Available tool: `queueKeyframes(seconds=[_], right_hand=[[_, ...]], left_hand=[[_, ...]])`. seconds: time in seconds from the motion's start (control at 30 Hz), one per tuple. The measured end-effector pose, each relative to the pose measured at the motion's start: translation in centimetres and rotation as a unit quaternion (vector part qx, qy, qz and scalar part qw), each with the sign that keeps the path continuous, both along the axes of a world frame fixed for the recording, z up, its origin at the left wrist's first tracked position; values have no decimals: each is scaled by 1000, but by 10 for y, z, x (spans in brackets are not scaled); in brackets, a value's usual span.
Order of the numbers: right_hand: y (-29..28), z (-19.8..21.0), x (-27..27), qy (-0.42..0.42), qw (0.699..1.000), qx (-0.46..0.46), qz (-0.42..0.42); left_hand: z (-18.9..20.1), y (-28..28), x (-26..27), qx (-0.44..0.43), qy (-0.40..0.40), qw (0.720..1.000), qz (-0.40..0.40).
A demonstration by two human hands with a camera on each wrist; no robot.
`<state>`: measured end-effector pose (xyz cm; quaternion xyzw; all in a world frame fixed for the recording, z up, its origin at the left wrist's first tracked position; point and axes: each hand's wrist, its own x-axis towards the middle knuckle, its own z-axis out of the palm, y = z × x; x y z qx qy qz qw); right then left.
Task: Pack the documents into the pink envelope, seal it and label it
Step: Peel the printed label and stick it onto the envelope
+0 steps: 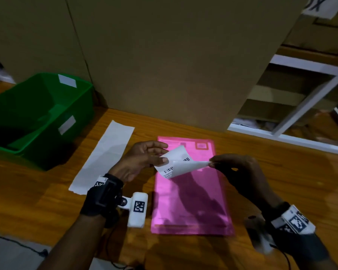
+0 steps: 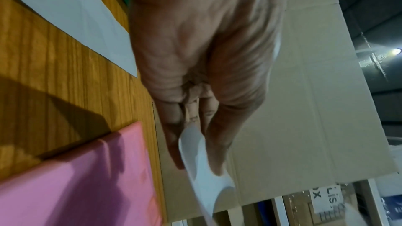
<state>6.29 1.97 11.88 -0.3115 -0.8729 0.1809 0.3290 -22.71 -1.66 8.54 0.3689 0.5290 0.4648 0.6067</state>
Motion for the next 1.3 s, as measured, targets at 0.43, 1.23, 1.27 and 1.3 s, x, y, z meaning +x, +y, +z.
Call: queueKeyframes(seconds=[0.43, 1.23, 1.27, 1.3], right_hand=[[5, -7, 13, -64, 984, -169, 0], [61, -79, -33, 237, 850, -455, -120], [63, -83, -33, 240, 844, -464, -122], [64, -85, -34, 241, 839, -472, -123]], left_hand=[[18, 23, 7, 151, 175, 972, 36], [-57, 17, 1, 121, 176, 975, 65], [-65, 17, 1, 124, 188, 972, 62], [-72, 16, 1, 124, 201, 970, 60]])
